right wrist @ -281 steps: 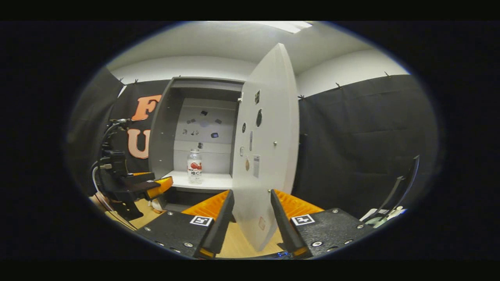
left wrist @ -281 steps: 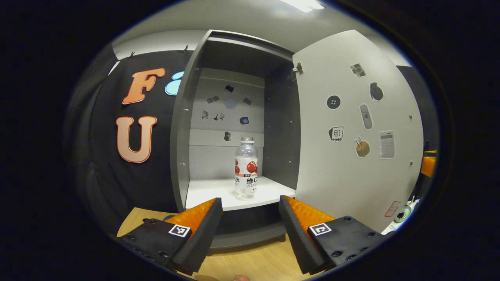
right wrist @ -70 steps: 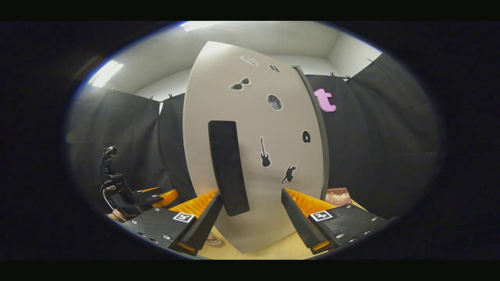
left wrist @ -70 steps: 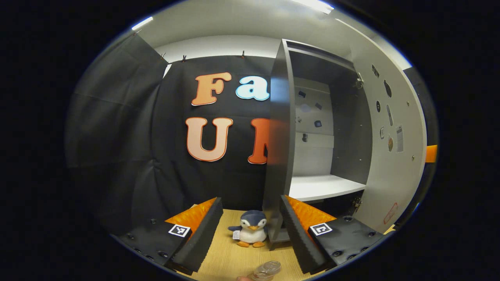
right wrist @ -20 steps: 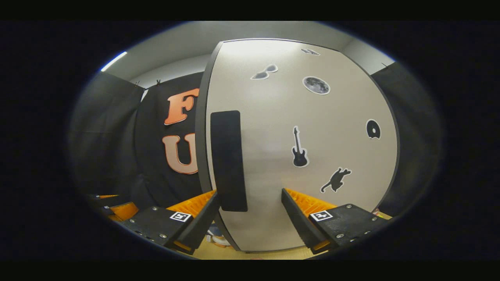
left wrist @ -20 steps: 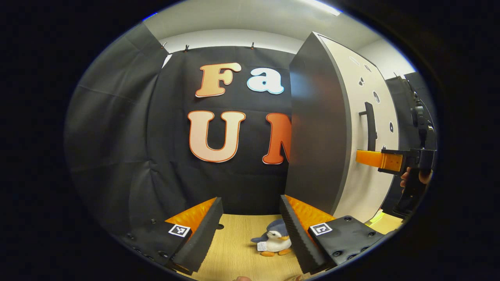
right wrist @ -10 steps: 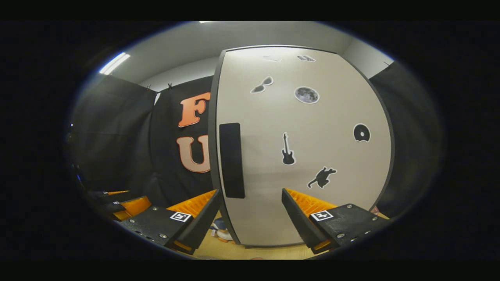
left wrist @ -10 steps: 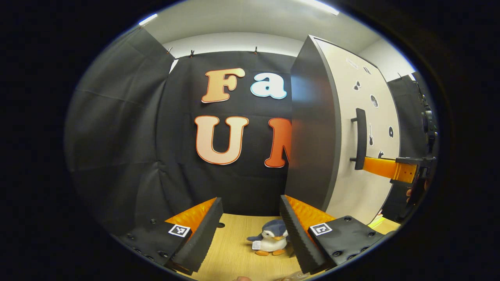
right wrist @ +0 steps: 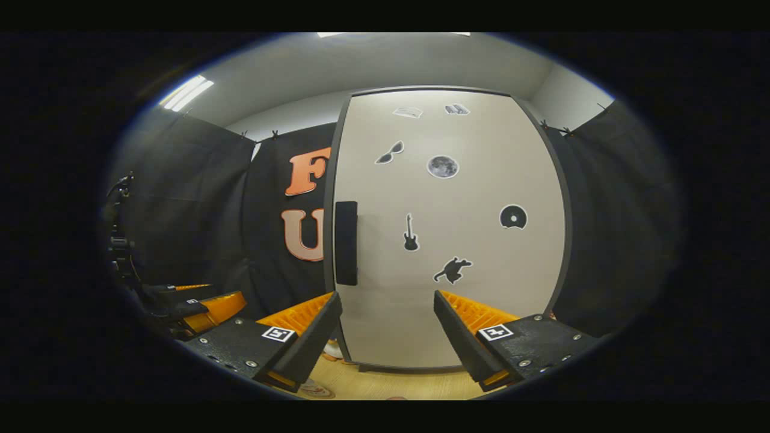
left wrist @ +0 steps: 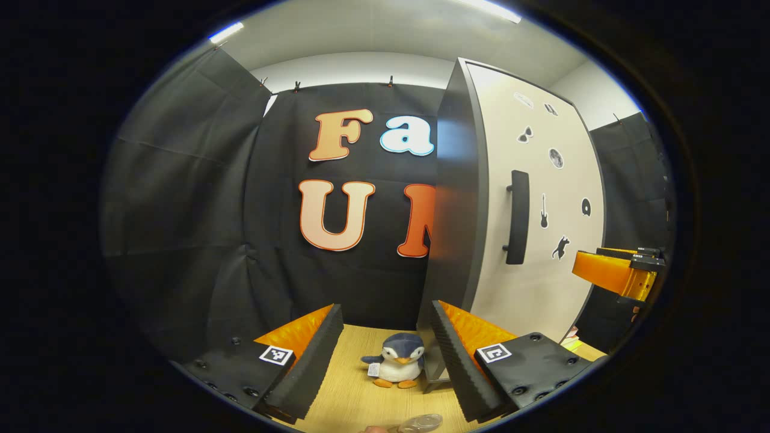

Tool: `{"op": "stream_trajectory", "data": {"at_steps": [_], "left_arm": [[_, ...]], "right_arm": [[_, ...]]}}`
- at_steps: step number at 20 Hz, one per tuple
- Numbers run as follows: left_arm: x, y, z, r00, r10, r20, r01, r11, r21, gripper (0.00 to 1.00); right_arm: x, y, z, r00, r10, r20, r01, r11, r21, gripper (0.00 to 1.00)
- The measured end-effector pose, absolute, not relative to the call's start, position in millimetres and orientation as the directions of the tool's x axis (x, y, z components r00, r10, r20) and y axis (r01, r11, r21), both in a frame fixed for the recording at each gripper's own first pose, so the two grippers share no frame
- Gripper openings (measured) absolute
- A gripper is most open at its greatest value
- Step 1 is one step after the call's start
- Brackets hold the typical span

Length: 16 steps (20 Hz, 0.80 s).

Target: Open the cabinet door with the right hand, grasp the bottle in the cabinet with the left hand and place it on the coaster, then close the cabinet door with the right hand.

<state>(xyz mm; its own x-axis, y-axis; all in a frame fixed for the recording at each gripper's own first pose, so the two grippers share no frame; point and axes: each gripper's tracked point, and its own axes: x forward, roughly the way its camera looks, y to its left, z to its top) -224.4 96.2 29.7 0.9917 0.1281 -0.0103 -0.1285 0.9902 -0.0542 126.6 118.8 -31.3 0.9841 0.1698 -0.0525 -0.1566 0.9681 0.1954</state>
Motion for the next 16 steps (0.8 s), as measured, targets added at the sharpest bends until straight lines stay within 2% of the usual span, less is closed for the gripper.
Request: {"op": "stream_trajectory", "data": {"at_steps": [7,13,15,16], "left_arm": [[-256,76,35,0.987,0.159,0.004,-0.158,0.986,-0.058,0.95],[-262,70,47,0.993,0.114,0.019,-0.114,0.993,-0.014,0.95],[-263,71,51,0.994,0.101,0.032,-0.101,0.995,-0.007,0.95],[-263,71,53,0.995,0.093,0.037,-0.093,0.996,-0.003,0.95]], "right_arm": [[90,97,-30,0.987,0.159,-0.033,-0.152,0.975,0.159,0.95],[71,98,-24,0.995,0.102,0.008,-0.102,0.985,0.139,0.95],[68,108,-26,0.994,0.112,0.007,-0.112,0.983,0.147,0.97],[68,111,-28,0.994,0.109,0.007,-0.109,0.983,0.146,0.95]]}}
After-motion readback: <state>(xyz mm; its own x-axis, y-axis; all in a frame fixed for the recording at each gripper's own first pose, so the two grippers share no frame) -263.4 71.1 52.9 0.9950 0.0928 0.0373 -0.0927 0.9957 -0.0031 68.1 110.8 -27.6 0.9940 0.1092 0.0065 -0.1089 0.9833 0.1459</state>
